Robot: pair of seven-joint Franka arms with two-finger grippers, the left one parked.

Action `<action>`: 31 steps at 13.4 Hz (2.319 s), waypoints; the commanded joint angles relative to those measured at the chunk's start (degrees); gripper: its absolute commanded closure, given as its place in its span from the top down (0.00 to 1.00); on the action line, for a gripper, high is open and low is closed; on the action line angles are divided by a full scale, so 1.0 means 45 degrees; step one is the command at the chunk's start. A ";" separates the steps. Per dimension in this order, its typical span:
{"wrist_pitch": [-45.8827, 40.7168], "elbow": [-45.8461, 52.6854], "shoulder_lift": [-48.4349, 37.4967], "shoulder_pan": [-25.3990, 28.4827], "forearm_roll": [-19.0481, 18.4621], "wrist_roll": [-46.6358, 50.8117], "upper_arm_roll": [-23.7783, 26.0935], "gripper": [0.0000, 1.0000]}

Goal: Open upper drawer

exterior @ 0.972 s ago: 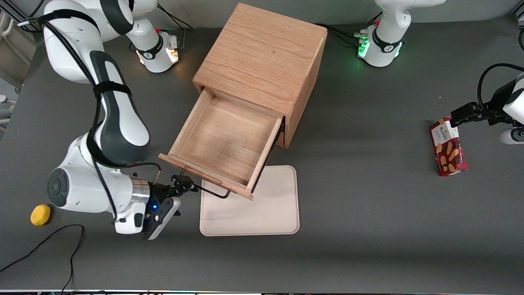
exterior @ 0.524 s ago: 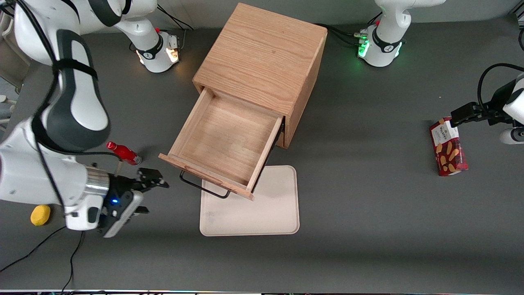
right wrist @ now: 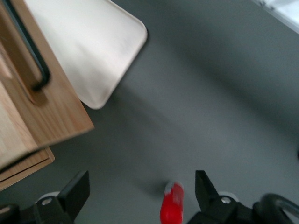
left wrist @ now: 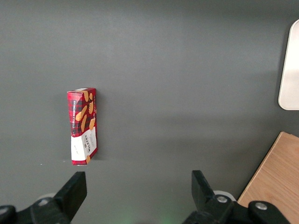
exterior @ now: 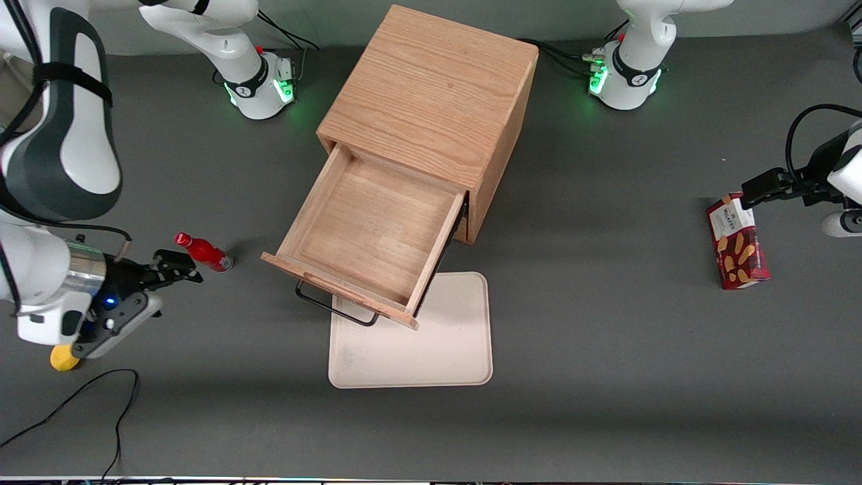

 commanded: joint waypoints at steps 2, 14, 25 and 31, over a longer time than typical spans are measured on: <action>-0.0122 -0.2511 -0.1962 0.0106 -0.0224 0.3726 -0.0939 1.00; -0.1454 -0.4540 -0.5145 0.0204 -0.1512 0.6433 -0.1000 1.00; -0.1684 -0.3905 -0.5270 -0.1830 -0.1318 0.6296 0.0586 1.00; -0.1705 -0.3393 -0.5033 -0.1904 -0.1338 0.6433 0.0620 1.00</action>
